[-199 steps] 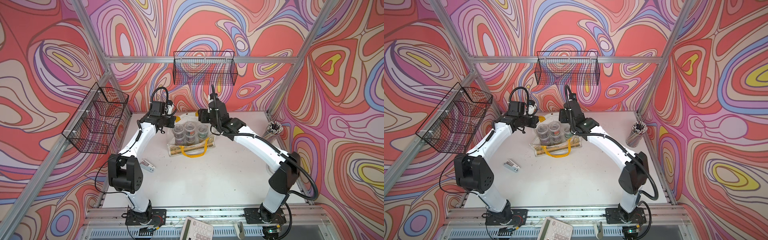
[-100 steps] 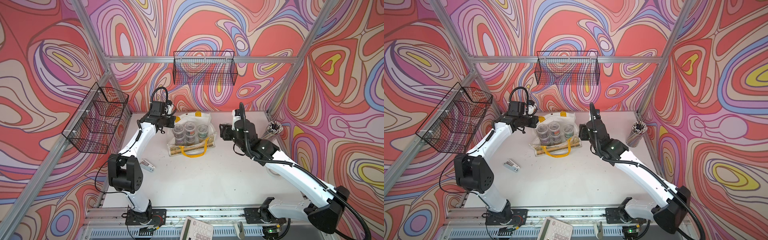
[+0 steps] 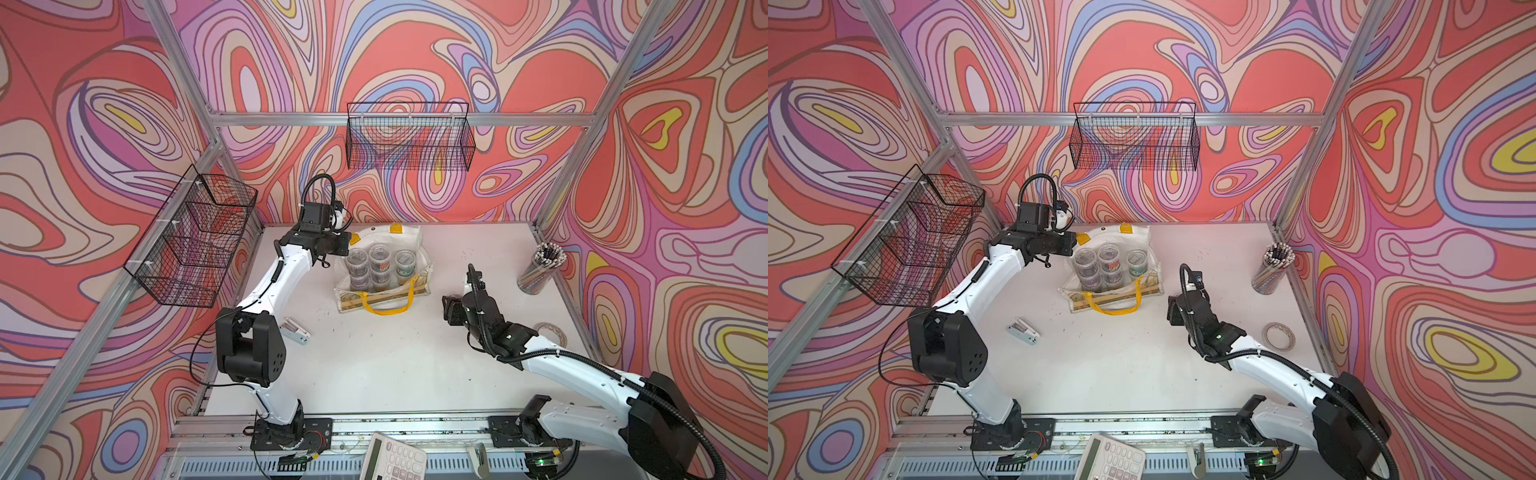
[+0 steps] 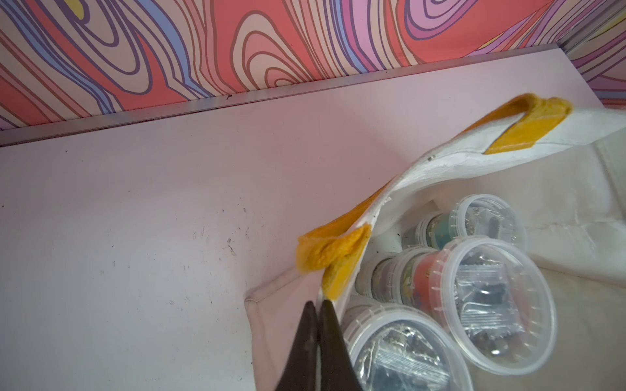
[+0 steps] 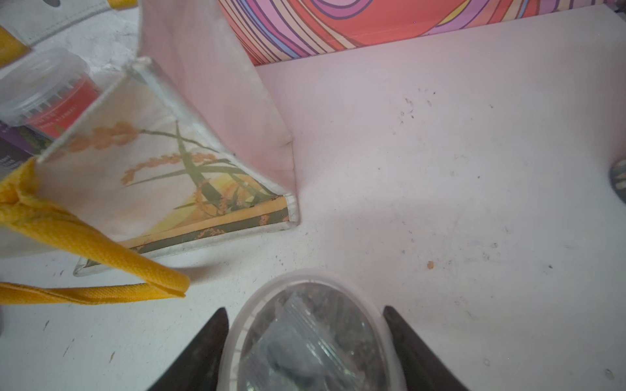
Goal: Take out the seed jars from the canvas bag
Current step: Place the seed jar at the center of the board.
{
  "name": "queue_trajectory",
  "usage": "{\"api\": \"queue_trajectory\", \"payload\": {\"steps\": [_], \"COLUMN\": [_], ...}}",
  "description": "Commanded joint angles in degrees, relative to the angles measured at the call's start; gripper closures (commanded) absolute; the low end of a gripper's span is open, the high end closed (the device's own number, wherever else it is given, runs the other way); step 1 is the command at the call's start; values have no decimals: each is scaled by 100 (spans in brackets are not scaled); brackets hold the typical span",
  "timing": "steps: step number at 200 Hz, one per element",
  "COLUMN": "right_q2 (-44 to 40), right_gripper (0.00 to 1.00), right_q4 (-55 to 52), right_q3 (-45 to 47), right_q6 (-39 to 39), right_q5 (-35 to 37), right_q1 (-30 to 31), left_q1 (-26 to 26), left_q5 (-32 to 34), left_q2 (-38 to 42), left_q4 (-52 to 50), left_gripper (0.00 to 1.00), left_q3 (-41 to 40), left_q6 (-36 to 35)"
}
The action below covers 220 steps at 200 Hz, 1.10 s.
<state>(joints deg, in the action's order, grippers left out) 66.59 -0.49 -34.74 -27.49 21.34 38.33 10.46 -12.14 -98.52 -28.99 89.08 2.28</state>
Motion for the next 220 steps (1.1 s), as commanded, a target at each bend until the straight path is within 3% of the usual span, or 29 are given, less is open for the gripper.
{"api": "queue_trajectory", "payload": {"steps": [1,65,148,174,220], "right_q2": [177,825,1895,1993,1361], "right_gripper": [47,44,37,30,7], "right_q4": [1296,2580,3628,3726,3121], "right_q3": [354,1048,1299,1355,1180], "right_q6": [-167,-369,-595,-639,-549], "right_q5": [-54,-12,-12,-1,110], "right_q1": [18,22,22,21,19], "left_q1": [-5,-1,0,-2,0], "left_q5": [1,-32,-34,-41,-51], "left_q2": [166,158,123,130,152], "left_q4": [-253,-242,-269,-282,-281], "left_gripper": [100,100,100,100,100], "left_q3": [-120,-110,-102,-120,-154], "left_q6": [106,138,151,180,194]}}
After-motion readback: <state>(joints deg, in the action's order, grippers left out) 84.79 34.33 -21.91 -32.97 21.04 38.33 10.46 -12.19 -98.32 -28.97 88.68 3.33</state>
